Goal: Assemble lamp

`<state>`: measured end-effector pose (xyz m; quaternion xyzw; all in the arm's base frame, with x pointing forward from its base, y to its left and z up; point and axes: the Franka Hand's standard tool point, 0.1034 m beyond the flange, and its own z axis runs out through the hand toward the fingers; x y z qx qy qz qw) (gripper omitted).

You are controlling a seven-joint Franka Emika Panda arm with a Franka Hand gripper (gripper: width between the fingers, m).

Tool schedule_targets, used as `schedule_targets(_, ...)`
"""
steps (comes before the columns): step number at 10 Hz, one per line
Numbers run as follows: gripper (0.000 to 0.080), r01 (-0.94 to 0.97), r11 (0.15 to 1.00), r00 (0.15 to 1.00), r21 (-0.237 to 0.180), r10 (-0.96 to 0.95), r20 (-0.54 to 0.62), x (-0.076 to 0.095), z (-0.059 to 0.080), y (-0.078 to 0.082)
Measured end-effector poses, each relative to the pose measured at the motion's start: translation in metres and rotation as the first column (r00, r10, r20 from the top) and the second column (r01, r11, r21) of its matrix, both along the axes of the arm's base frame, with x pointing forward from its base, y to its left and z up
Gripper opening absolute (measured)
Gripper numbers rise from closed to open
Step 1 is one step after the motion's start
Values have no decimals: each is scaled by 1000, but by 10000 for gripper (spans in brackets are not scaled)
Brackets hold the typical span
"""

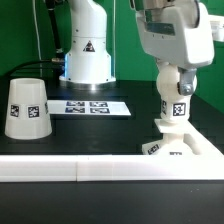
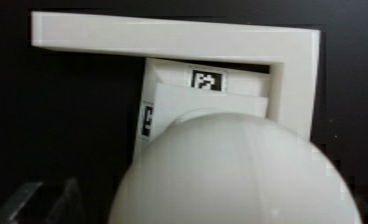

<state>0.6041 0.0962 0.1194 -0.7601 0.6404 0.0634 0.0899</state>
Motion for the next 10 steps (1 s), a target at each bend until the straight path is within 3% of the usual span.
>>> schedule_targets(2,698,-273,962,960,-19,274,65,1,0,2)
schedule_targets(6,698,-493,869,862,-46,495,111,1,0,1)
schedule_targets(8,698,-641,764,752,-80,645,134,1,0,0)
schedule_targets(10,698,-787,602,585,-136,798,145,3,1,0)
